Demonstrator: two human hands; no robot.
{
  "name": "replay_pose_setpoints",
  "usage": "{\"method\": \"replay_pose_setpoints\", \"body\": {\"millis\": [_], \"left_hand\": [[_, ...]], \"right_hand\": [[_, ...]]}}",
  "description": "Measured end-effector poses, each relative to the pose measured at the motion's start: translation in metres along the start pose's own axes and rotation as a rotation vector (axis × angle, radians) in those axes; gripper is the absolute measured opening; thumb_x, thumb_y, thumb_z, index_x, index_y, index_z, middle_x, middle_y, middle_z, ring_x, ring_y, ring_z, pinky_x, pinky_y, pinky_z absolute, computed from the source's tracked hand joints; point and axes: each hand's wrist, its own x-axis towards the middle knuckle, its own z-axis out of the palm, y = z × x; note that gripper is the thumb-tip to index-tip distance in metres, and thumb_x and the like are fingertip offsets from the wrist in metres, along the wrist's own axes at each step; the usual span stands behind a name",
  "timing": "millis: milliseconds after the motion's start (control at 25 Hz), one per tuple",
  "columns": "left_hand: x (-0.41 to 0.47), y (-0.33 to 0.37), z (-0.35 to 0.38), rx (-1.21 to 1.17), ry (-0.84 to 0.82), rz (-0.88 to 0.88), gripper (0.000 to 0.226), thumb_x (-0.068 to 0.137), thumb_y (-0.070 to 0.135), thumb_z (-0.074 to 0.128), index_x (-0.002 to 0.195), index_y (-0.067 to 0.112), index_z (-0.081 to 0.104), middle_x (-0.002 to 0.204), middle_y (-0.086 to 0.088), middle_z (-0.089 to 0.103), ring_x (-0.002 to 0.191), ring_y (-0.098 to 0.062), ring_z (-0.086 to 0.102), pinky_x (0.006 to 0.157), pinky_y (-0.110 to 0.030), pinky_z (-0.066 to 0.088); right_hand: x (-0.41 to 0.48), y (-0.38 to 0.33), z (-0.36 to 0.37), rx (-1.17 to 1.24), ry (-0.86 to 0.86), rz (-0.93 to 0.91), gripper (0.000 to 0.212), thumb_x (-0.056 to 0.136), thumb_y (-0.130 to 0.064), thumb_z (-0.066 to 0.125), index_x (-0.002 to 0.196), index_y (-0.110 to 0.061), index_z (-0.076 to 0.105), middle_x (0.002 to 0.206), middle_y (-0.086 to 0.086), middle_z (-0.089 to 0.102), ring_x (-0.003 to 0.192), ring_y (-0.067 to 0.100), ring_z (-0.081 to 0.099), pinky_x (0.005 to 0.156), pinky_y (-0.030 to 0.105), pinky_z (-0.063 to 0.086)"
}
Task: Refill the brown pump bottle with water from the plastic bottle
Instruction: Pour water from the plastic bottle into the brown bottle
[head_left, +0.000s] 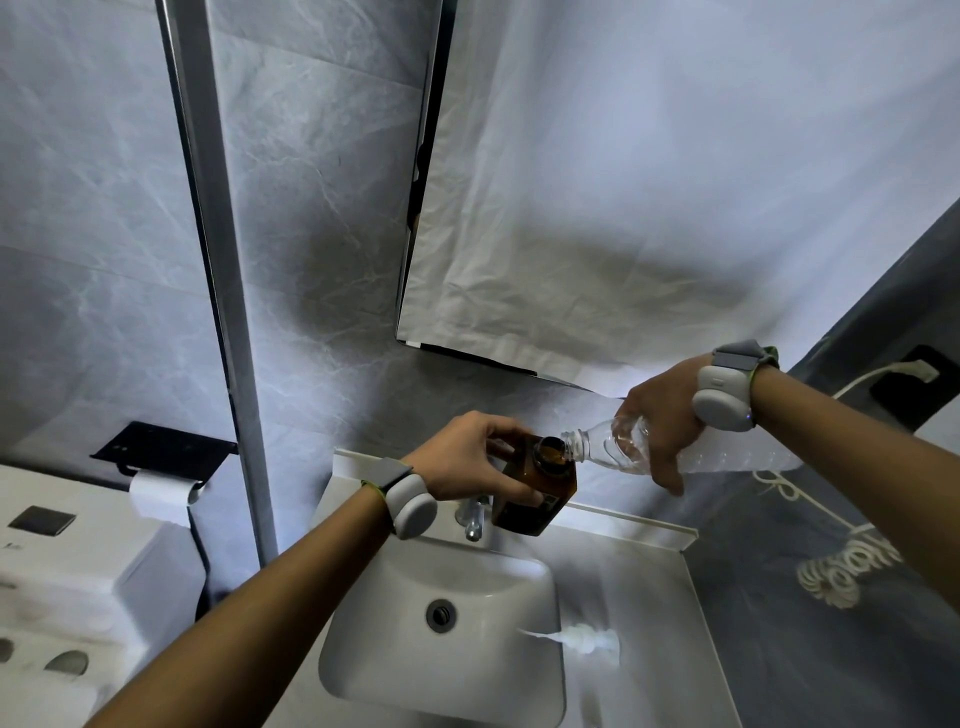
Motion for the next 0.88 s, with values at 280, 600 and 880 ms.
{"method": "replay_pose_setpoints", "body": {"millis": [280,600,880], "left_hand": [[-0.002,0.002,0.001,0.011,-0.005,-0.008,0.057,0.064,0.039,0.096,0.116,0.035,0.073,0.115,0.014,0.077,0.113,-0.006,0.071,0.104,-0.044,0.058],[-0.003,0.004,0.006,0.026,-0.012,-0.006,0.057,0.066,0.035,0.096,0.119,0.029,0.073,0.115,0.010,0.078,0.114,-0.007,0.071,0.105,-0.044,0.057],[-0.003,0.008,0.010,0.027,-0.021,-0.001,0.056,0.068,0.033,0.096,0.119,0.028,0.073,0.115,0.011,0.077,0.113,-0.006,0.071,0.106,-0.043,0.057]], "right_hand": [[0.000,0.001,0.000,0.008,-0.008,0.003,0.044,0.044,-0.045,0.093,0.081,-0.042,0.069,0.094,-0.014,0.074,0.094,0.014,0.071,0.082,0.033,0.061],[-0.002,0.001,0.003,-0.013,-0.015,-0.001,0.038,0.050,-0.040,0.093,0.079,-0.037,0.069,0.091,-0.012,0.073,0.089,0.014,0.069,0.085,0.036,0.061],[-0.010,0.001,0.006,-0.034,-0.018,0.010,0.041,0.060,-0.036,0.094,0.094,-0.036,0.072,0.097,-0.011,0.071,0.085,0.011,0.065,0.067,0.025,0.051]]}}
